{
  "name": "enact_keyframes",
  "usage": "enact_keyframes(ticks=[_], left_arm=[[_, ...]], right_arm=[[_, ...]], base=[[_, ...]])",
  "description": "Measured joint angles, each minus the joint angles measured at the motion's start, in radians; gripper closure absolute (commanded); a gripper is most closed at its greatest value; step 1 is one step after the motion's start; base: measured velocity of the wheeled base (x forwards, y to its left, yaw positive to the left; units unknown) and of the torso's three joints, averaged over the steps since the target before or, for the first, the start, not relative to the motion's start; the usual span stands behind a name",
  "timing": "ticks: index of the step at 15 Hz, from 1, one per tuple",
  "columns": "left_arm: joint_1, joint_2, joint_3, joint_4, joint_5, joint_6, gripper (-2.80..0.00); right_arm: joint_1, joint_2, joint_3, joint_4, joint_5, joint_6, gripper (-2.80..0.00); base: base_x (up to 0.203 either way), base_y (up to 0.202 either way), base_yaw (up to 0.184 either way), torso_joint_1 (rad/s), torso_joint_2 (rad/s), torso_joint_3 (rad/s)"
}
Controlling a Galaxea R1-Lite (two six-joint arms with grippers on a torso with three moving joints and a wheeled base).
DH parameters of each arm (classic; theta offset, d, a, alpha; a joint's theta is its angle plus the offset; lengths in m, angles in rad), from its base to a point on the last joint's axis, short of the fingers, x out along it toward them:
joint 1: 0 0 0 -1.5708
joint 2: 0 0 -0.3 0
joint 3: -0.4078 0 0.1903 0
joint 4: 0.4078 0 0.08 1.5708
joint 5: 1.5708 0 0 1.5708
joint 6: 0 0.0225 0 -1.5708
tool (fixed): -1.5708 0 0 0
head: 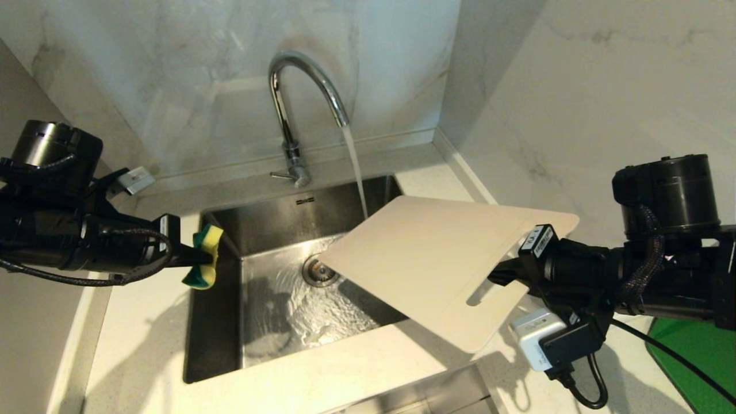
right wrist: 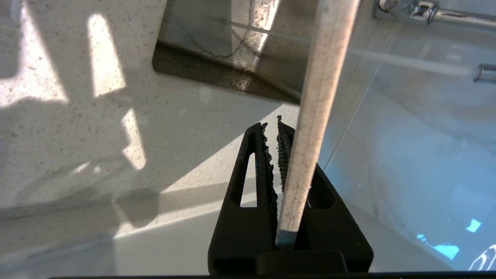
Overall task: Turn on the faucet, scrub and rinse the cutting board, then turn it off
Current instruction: Scrub the cutting board underwater
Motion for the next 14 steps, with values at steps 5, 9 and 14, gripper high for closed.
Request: enact_keyframes(ticks=[5, 9, 14], left_arm=[[0.0, 0.007, -0.003, -0.028, 0.002, 0.001, 0.0], [0.003, 0.012, -0.002, -0.055, 0.003, 0.001, 0.0], [0.003, 0.023, 0.001, -0.054, 0.003, 0.0, 0.0]], right_arm=[[0.007, 0.075, -0.119, 0.067, 0.014, -0.102, 0.0], [0.005, 0.148, -0.258, 0.144, 0.015, -0.207, 0.0], [0.005, 0.222, -0.343, 0.157, 0.015, -0.235, 0.0]], base=[[0.0, 0.0, 0.0, 0.0, 0.0, 0.0], [0.0, 0.0, 0.0, 0.0, 0.0, 0.0], [0.0, 0.0, 0.0, 0.0, 0.0, 0.0]])
